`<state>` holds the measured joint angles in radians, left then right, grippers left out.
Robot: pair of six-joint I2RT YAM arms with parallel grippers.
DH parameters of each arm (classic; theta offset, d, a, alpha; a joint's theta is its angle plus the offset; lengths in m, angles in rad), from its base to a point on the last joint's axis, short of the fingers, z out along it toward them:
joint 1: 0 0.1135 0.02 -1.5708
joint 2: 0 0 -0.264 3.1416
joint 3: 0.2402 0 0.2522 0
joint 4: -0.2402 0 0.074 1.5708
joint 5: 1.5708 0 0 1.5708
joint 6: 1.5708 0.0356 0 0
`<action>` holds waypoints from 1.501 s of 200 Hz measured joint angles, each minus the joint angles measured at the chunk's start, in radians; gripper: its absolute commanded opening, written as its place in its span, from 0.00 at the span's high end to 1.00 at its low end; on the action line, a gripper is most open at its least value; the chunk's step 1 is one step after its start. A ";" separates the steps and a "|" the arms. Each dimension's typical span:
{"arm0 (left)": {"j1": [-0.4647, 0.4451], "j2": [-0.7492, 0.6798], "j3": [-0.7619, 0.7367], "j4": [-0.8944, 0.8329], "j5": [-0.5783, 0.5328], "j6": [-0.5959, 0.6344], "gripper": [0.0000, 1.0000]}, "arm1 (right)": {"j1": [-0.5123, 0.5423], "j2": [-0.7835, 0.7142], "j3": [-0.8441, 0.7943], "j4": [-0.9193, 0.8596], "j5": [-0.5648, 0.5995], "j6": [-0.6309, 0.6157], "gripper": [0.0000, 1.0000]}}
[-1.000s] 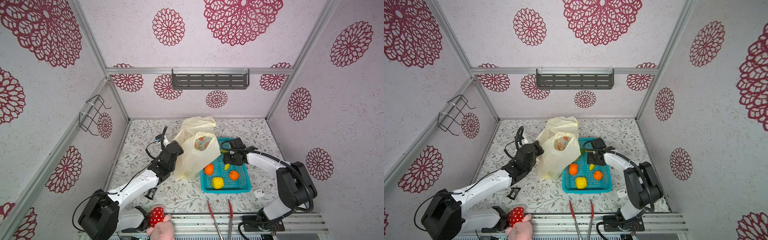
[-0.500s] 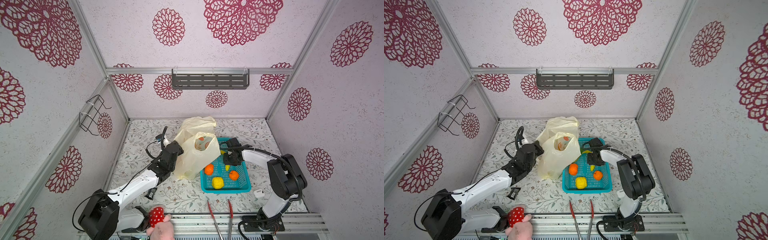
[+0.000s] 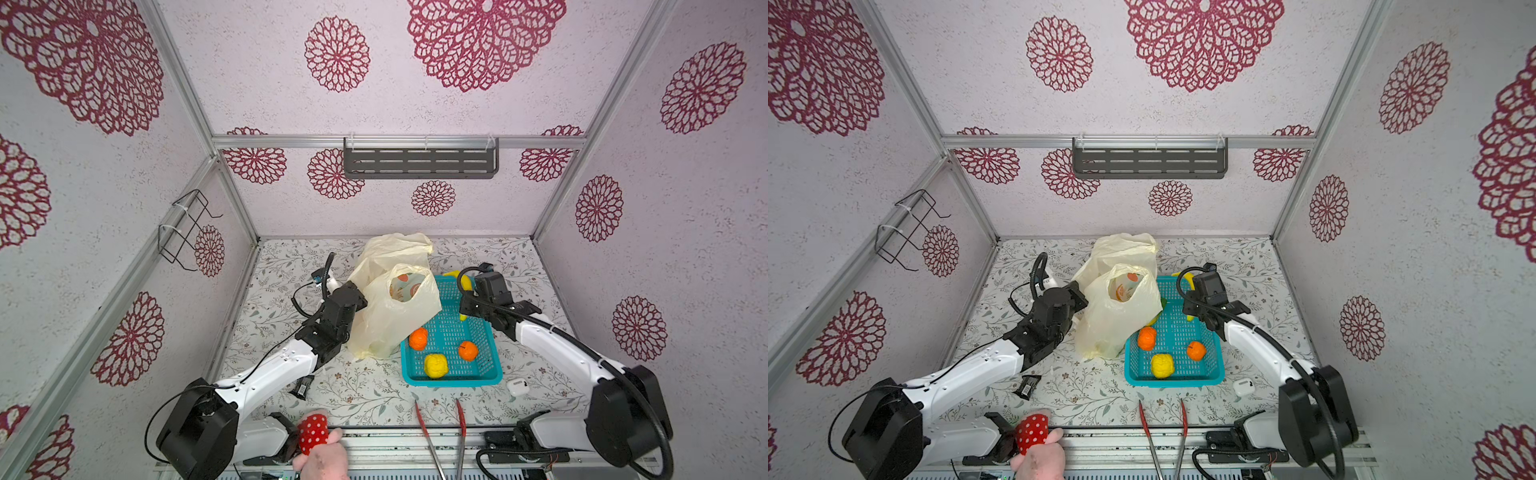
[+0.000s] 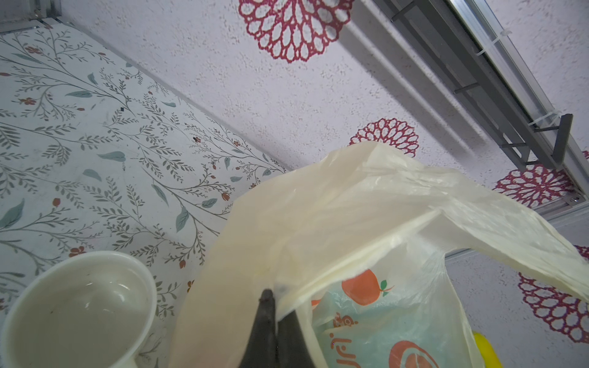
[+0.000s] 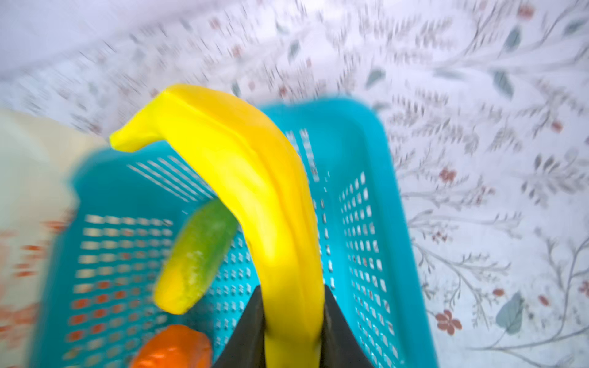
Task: Place the fruits into the plastic bag
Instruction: 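Grasp the yellow banana in the basket with the right gripper, then carry the yellow banana into the bag and open the right gripper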
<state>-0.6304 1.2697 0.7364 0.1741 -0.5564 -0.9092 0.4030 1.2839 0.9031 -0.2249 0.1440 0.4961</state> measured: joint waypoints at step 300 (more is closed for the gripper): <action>-0.006 -0.021 0.000 0.023 -0.013 0.030 1.00 | 0.242 0.283 0.284 0.144 -0.443 -0.190 0.68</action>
<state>-0.6369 1.2484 0.7368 0.1974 -0.5697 -0.8791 0.6453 1.5673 1.1873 -0.0807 -0.2993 0.3061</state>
